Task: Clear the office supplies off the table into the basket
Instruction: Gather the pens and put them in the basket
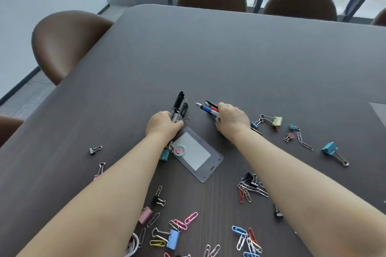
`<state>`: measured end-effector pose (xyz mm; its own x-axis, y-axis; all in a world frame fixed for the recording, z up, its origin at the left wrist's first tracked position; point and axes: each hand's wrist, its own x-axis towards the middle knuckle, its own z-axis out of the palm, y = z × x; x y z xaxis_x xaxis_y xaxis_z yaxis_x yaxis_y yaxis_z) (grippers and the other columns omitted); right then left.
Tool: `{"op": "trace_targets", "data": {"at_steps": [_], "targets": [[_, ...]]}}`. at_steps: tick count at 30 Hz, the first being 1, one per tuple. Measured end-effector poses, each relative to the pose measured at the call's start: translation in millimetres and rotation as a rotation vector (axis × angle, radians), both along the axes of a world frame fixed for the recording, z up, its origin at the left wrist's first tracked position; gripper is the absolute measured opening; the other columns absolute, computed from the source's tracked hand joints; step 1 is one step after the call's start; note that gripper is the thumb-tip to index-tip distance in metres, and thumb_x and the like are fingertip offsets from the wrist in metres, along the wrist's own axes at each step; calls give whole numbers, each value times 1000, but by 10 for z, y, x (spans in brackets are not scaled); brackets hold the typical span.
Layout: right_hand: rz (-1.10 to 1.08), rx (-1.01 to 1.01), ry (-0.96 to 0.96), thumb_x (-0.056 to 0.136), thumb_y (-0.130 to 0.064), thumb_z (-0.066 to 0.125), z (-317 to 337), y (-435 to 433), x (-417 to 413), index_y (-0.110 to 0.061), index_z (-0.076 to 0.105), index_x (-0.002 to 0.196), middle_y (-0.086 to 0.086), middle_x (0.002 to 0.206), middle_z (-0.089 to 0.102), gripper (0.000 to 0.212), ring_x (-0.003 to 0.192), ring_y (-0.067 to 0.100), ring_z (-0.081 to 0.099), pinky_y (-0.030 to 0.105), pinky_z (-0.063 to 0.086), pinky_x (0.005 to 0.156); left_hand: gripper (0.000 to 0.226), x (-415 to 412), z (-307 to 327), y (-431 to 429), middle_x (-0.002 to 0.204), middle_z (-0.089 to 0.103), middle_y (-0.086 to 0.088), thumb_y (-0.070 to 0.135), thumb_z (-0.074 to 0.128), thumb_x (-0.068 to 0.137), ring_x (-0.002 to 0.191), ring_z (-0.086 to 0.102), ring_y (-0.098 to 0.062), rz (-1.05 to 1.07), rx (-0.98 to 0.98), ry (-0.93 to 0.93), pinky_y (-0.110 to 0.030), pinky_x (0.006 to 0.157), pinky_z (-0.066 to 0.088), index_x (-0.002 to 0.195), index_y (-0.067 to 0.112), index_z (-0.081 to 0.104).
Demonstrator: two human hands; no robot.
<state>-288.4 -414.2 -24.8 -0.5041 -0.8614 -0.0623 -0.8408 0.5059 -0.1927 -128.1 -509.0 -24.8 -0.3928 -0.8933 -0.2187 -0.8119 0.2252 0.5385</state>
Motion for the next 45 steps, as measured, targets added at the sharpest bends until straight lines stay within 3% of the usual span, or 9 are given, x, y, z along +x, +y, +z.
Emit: {"op": "trace_targets", "data": {"at_steps": [10, 13, 16, 22, 26, 34, 38, 41, 45], "targets": [[-34, 122, -190, 88, -19, 49, 560, 1010, 602, -11, 49, 99, 12, 106, 61, 14, 98, 33, 57, 34, 43, 73, 24, 773, 629, 707, 78, 59, 0, 36, 59, 86, 77, 52, -22, -201, 184, -36, -29, 63, 37, 79, 18, 45], [-20, 167, -203, 86, -19, 50, 694, 1411, 890, -16, 43, 92, 13, 102, 63, 10, 93, 33, 59, 33, 43, 68, 17, 1123, 932, 1050, 97, 60, -8, 31, 53, 90, 92, 56, -25, -221, 196, -55, -30, 72, 38, 94, 16, 45], [-5, 168, -240, 89, -21, 49, 821, 1828, 1198, -16, 43, 94, 13, 102, 64, 10, 92, 32, 60, 33, 43, 69, 41, 1514, 1188, 1421, 130, 53, -12, 26, 51, 93, 118, 49, -27, -196, 169, -44, -31, 93, 38, 128, 8, 42], [7, 109, -323, 91, -25, 49, 1167, 2469, 1834, -14, 41, 93, 10, 97, 61, 15, 82, 28, 56, 32, 42, 66, 30, 2351, 1534, 2005, 95, 60, -6, 14, 56, 88, 59, 65, -8, -157, 214, 73, -23, 67, 49, 103, 21, 31], [98, 42, -379, 89, -25, 51, 1415, 2626, 2324, -12, 49, 97, 5, 85, 56, 15, 75, 27, 55, 32, 45, 66, 25, 2865, 1615, 2280, 93, 66, -15, 24, 63, 83, 83, 64, -30, -80, 133, 20, -36, 79, 48, 95, 12, 44], [235, 10, -341, 82, -22, 55, 1590, 2630, 3218, -15, 53, 92, 3, 83, 55, 12, 75, 25, 50, 31, 42, 66, 17, 3961, 1733, 2744, 73, 52, 4, 28, 53, 85, 73, 52, -23, 9, -362, -137, -30, 60, 36, 74, 24, 41], [307, -75, -348, 84, -26, 57, 1594, 2576, 3684, -14, 55, 104, 0, 83, 53, 23, 78, 23, 50, 27, 36, 64, 9, 4679, 1511, 2767, 90, 58, 6, 31, 58, 85, 86, 57, -18, -58, -299, -284, -30, 68, 44, 87, 24, 53], [354, -116, -353, 86, -27, 57, 1586, 2516, 4013, -11, 54, 105, 5, 89, 60, 25, 83, 26, 55, 29, 38, 66, 22, 4971, 1315, 2790, 85, 57, 5, 40, 65, 81, 84, 55, -17, -121, -129, -283, -29, 67, 41, 81, 23, 50], [384, -121, -322, 87, -28, 56, 1577, 2439, 4314, -10, 51, 96, 5, 85, 58, 21, 74, 24, 51, 31, 38, 63, 79, 5213, 1199, 2772, 114, 59, 9, 76, 56, 62, 108, 53, -7, -146, -41, -135, -26, 92, 43, 122, 26, 52]]}}
